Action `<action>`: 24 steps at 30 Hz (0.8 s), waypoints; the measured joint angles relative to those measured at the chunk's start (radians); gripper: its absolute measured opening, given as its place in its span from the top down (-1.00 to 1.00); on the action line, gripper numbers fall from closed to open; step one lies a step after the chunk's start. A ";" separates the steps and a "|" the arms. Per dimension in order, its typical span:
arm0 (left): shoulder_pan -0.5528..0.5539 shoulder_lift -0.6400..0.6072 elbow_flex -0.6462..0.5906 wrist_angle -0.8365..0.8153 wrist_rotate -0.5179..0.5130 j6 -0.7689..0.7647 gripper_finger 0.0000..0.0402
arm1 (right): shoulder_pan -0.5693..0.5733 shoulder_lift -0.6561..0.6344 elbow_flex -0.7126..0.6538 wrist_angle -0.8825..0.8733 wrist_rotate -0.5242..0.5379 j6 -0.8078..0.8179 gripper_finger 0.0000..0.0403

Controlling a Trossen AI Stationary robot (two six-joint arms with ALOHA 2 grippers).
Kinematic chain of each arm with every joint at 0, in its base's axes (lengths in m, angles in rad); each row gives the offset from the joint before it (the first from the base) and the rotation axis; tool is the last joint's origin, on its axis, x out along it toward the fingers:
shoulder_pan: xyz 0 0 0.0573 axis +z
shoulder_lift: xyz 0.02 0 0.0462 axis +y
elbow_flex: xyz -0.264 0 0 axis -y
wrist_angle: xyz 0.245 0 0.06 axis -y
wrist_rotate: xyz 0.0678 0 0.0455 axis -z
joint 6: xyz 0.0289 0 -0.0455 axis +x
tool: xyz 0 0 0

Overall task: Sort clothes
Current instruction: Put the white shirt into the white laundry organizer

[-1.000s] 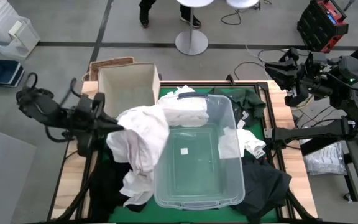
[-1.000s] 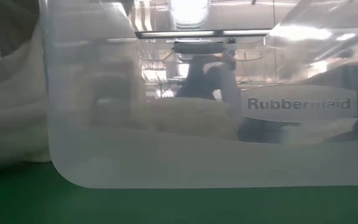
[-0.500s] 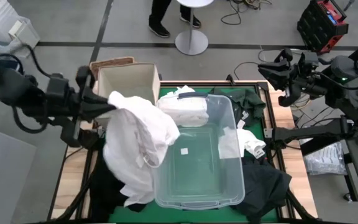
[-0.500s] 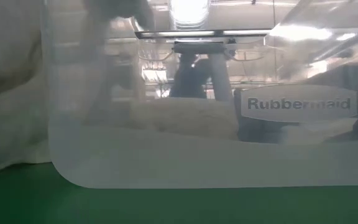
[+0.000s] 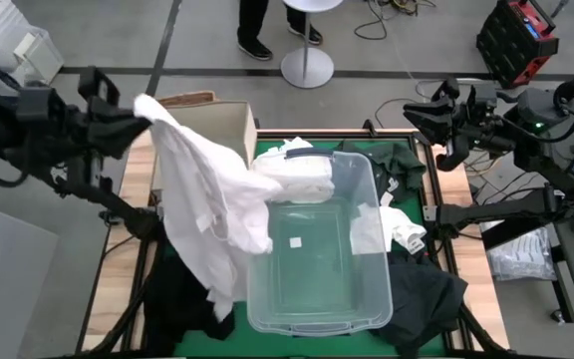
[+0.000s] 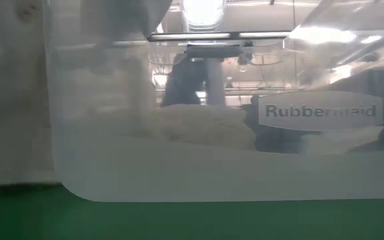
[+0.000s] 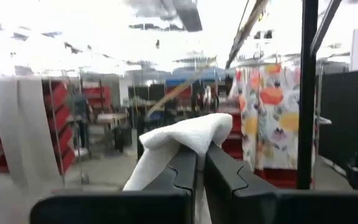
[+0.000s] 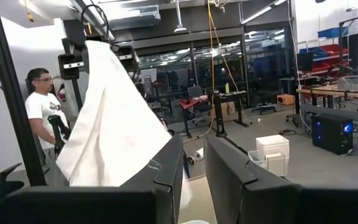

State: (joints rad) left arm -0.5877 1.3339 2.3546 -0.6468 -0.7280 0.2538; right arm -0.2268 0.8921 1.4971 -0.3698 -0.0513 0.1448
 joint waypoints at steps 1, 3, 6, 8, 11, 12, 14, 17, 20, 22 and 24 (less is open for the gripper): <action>0.000 -0.002 0.000 0.036 -0.006 0.036 1.00 | 0.000 0.000 0.000 0.000 0.000 0.000 0.72; 0.000 -0.008 0.000 0.095 -0.034 0.112 1.00 | 0.000 0.001 -0.001 0.000 0.000 0.000 0.72; 0.000 -0.020 0.001 0.154 -0.081 0.195 1.00 | 0.000 0.001 -0.003 -0.002 0.000 0.000 0.72; 0.000 -0.027 0.001 0.176 -0.101 0.226 1.00 | 0.000 0.001 -0.005 -0.002 0.000 0.000 0.72; 0.000 -0.033 0.001 0.242 -0.132 0.298 1.00 | 0.000 0.001 -0.008 -0.002 0.000 0.000 0.72; 0.000 -0.034 0.001 0.268 -0.137 0.323 1.00 | 0.000 0.001 -0.008 -0.002 0.000 0.000 0.72; 0.000 -0.036 0.001 0.324 -0.138 0.361 1.00 | 0.000 0.001 -0.010 -0.002 0.000 0.000 0.72; 0.000 -0.036 0.001 0.351 -0.137 0.374 1.00 | 0.000 0.001 -0.012 -0.002 0.000 0.000 0.72; 0.000 -0.033 0.001 0.349 -0.137 0.373 1.00 | 0.000 0.002 -0.015 -0.007 0.000 0.000 0.72; 0.000 -0.029 0.001 0.316 -0.137 0.346 1.00 | 0.000 0.002 -0.015 -0.017 0.000 0.000 0.72; -0.001 -0.028 0.001 0.209 -0.136 0.255 1.00 | 0.000 0.003 -0.017 -0.023 0.000 0.000 0.72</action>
State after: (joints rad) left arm -0.5888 1.3056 2.3558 -0.4381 -0.8635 0.5093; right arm -0.2268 0.8947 1.4796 -0.3927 -0.0513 0.1448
